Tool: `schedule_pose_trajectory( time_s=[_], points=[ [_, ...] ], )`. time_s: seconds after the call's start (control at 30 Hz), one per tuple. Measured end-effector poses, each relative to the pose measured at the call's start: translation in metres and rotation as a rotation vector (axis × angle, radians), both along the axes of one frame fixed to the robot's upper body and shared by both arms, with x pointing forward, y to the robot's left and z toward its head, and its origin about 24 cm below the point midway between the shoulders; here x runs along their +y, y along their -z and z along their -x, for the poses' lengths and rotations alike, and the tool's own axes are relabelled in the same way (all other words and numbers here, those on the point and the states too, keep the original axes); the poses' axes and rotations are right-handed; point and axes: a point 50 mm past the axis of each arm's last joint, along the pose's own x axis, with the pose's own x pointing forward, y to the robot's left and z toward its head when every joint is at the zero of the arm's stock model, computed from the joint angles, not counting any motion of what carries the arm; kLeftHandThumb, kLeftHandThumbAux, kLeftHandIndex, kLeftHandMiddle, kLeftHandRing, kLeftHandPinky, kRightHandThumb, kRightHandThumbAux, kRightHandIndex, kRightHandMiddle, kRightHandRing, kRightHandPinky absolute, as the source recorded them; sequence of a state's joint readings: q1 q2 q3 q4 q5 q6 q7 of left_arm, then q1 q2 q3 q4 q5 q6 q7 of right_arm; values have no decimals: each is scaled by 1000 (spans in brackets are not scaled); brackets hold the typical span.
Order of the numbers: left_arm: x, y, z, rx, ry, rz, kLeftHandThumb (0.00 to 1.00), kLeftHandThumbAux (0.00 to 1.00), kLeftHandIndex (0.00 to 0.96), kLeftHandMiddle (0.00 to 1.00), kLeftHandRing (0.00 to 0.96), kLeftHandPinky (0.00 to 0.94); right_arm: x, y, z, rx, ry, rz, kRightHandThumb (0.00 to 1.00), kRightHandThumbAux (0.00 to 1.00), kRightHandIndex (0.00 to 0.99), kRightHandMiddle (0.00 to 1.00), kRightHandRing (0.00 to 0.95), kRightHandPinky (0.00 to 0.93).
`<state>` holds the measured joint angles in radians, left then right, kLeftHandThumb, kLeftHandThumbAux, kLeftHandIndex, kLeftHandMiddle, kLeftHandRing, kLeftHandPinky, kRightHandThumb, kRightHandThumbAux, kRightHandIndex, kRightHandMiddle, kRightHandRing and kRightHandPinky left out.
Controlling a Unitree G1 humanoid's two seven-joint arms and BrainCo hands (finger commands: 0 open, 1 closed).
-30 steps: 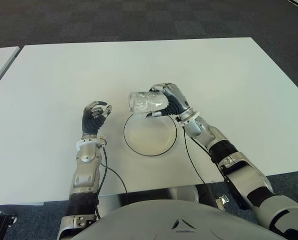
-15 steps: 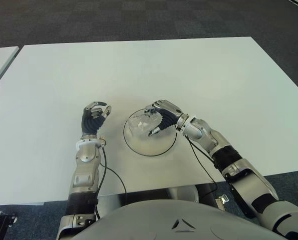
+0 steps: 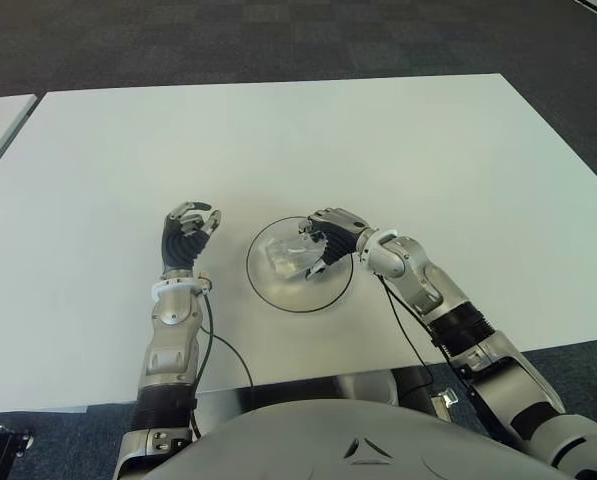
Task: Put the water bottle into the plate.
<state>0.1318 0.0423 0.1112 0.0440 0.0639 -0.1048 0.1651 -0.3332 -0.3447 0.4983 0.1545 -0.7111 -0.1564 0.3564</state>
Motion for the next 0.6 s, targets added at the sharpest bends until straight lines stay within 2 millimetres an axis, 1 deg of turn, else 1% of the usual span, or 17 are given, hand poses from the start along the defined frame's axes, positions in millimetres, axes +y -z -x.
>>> schedule_pose_trajectory(
  time_s=[0.03,0.07,0.13,0.17,0.23,0.3,0.33,0.47,0.5,0.57,0.6],
  points=[
    [0,0,0,-1,-1,5,714,714,440,824,832,833,0,-1,1,1,0,0,512,698,279,315,306,323],
    [0,0,0,-2,-1,6,714,714,440,823,832,832,1,-2,2,1,-1,0,487,694,261,293,282,304],
    [0,1,0,-4,0,7,714,714,440,824,831,832,1,-3,4,1,-4,2,418,685,188,192,182,214],
    [0,1,0,-5,0,7,714,714,440,824,831,833,2,-4,5,0,-5,8,406,684,174,174,165,198],
    [0,1,0,-7,0,6,714,714,440,827,834,838,3,-6,6,-6,-11,28,354,684,114,97,87,112],
    [0,1,0,-6,1,6,714,714,440,829,835,838,3,-7,7,-14,-16,49,319,686,75,49,44,57],
    [0,2,0,-5,1,6,714,714,440,830,836,838,3,-7,8,-18,-19,58,302,684,55,31,28,36],
    [0,2,0,-3,1,5,714,714,440,831,837,839,3,-8,9,-38,-28,90,267,656,15,8,7,9],
    [0,2,0,-3,1,5,714,714,440,830,836,838,3,-8,9,-42,-30,94,267,620,9,5,4,5],
    [0,2,0,-2,1,5,715,714,440,829,835,837,3,-9,9,-50,-32,101,268,588,5,2,2,2],
    [0,1,0,-1,1,5,715,714,440,828,834,836,3,-9,9,-54,-33,103,273,557,3,1,1,1]
  ],
)
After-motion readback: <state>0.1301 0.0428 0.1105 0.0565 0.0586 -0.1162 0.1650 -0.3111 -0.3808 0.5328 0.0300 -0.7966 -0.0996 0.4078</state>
